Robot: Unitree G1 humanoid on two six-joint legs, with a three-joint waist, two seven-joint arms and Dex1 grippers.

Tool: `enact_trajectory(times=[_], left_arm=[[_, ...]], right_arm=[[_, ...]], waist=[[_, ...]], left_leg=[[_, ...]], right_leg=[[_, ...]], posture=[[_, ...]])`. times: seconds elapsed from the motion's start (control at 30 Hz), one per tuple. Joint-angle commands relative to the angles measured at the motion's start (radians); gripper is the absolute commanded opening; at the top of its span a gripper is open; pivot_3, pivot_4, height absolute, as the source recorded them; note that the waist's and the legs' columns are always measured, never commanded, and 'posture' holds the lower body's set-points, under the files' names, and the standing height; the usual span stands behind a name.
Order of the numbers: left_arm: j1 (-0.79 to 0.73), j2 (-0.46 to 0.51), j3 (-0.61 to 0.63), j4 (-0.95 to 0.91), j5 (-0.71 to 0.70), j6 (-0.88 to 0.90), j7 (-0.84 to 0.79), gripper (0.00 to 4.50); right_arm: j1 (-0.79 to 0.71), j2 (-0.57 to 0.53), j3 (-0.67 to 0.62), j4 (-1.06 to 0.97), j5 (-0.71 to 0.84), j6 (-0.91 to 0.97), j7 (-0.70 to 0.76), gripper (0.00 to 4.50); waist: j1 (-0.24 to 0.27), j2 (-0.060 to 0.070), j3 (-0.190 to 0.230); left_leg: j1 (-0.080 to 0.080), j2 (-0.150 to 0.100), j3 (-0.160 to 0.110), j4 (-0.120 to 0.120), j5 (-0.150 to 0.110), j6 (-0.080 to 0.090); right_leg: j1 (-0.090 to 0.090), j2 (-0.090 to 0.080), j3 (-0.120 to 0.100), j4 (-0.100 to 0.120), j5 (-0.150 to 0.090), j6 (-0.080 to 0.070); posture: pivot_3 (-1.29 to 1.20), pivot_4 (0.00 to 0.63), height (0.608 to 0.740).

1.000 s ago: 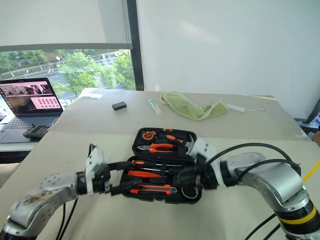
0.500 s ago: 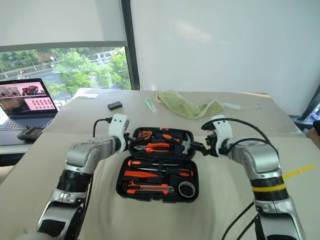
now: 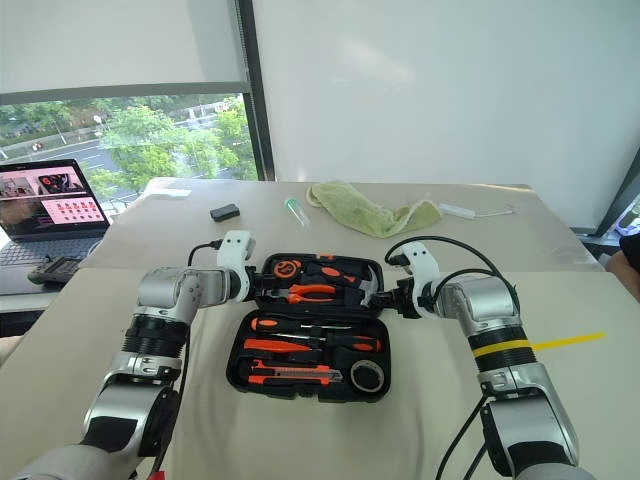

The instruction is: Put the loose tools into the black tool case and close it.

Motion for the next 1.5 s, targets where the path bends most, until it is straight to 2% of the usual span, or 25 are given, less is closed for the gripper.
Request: enact_trajectory(times=[0.03,0.1,0.13,0.27,0.37,0.47,0.6,0.77,0.87,1.03,1.13,1.33,1.5], left_arm=[[0.02,-0.004,0.033,-0.01,-0.004,0.026,0.005,0.97],[0.026,-0.013,0.054,-0.018,-0.018,0.036,-0.001,0.19],[0.034,-0.014,0.062,-0.03,-0.028,0.046,-0.01,0.02],[0.079,-0.011,0.088,-0.12,-0.071,0.079,-0.043,0.01],[0.134,-0.007,0.111,-0.256,-0.133,0.137,-0.084,0.01],[0.182,-0.01,0.149,-0.371,-0.188,0.214,-0.096,0.01],[0.255,0.001,0.167,-0.526,-0.254,0.303,-0.121,0.01],[0.355,0.051,0.111,-0.647,-0.276,0.243,-0.186,0.01],[0.417,0.081,0.049,-0.702,-0.238,0.052,-0.256,0.01],[0.579,0.12,-0.029,-0.769,-0.124,-0.394,-0.401,0.01],[0.65,0.166,-0.064,-0.759,-0.03,-0.627,-0.465,0.01],[0.723,0.258,-0.131,-0.6,0.191,-1.175,-0.565,0.01],[0.741,0.306,-0.12,-0.487,0.246,-1.454,-0.597,0.01]], right_arm=[[0.002,-0.011,-0.007,-0.019,-0.02,-0.011,0.01,0.95],[0.013,-0.01,-0.013,-0.039,-0.015,-0.013,0.017,0.17],[0.026,-0.012,-0.019,-0.066,-0.008,-0.006,0.021,0.01],[0.097,-0.016,-0.058,-0.223,0.036,0.029,0.029,0.0],[0.18,-0.009,-0.116,-0.379,0.08,0.069,0.012,0.0],[0.262,-0.005,-0.155,-0.526,0.114,0.115,-0.004,0.0],[0.346,0.018,-0.216,-0.674,0.152,0.151,-0.035,0.0],[0.481,0.015,-0.198,-0.831,0.1,-0.004,-0.053,0.0],[0.518,0.033,-0.201,-0.845,0.073,-0.115,-0.06,0.0],[0.622,0.038,-0.159,-0.9,-0.041,-0.393,-0.066,0.0],[0.674,0.013,-0.113,-0.897,-0.161,-0.566,-0.081,0.0],[0.779,-0.058,-0.048,-0.845,-0.386,-0.891,-0.105,0.0],[0.91,-0.125,-0.077,-0.828,-0.482,-1.106,-0.11,0.0]], waist=[[0.0,0.0,0.0],[0.0,0.0,0.0],[0.0,0.0,0.0],[0.002,0.0,0.0],[0.003,0.0,-0.001],[0.003,0.001,-0.001],[0.003,0.001,-0.001],[0.004,0.0,-0.001],[0.005,0.0,0.0],[0.011,0.001,0.0],[0.016,0.001,0.0],[0.027,0.001,0.0],[0.03,0.001,0.0]], left_leg=[[0.0,0.0,0.0,0.0,0.0,0.0],[0.0,0.0,0.0,0.0,0.0,0.0],[0.0,0.0,0.0,0.0,0.0,0.0],[-0.001,0.0,-0.001,-0.005,0.0,-0.001],[-0.003,-0.001,-0.001,-0.011,0.001,-0.002],[-0.011,-0.001,0.0,-0.013,0.002,-0.004],[-0.013,-0.002,0.0,-0.013,0.002,-0.005],[-0.013,-0.002,0.001,-0.012,0.002,-0.005],[-0.011,-0.002,0.002,-0.011,0.003,-0.005],[-0.009,-0.002,0.003,-0.009,0.004,-0.005],[-0.008,-0.002,0.003,-0.009,0.004,-0.005],[-0.008,-0.002,0.004,-0.009,0.004,-0.004],[-0.006,-0.001,0.004,-0.008,0.004,-0.002]], right_leg=[[0.0,-0.001,0.0,0.0,0.0,0.0],[0.0,-0.002,0.0,0.0,0.0,0.0],[0.0,-0.003,0.0,0.0,0.0,0.0],[-0.002,-0.012,0.0,0.0,0.0,0.0],[-0.006,-0.012,-0.001,0.0,0.0,0.0],[-0.016,-0.007,-0.003,0.002,0.0,0.0],[-0.02,0.0,-0.004,0.002,0.0,0.0],[-0.017,0.001,-0.004,-0.002,-0.001,0.0],[-0.014,0.001,-0.003,-0.003,-0.001,0.0],[-0.014,0.0,0.0,-0.002,0.0,-0.003],[-0.014,0.0,0.0,-0.002,0.001,-0.004],[-0.014,0.0,0.0,-0.002,0.001,-0.004],[-0.011,0.0,-0.001,-0.003,0.0,-0.004]], posture=[[0.0,0.15,0.74],[0.0,0.15,0.74],[0.0,0.15,0.74],[0.0,0.15,0.74],[0.0,0.15,0.74],[0.0,0.15,0.74],[0.0,0.15,0.74],[0.0,0.15,0.74],[0.0,0.15,0.74],[0.0,0.15,0.74],[0.0,0.15,0.74],[0.0,0.15,0.74],[0.0,0.15,0.74]])
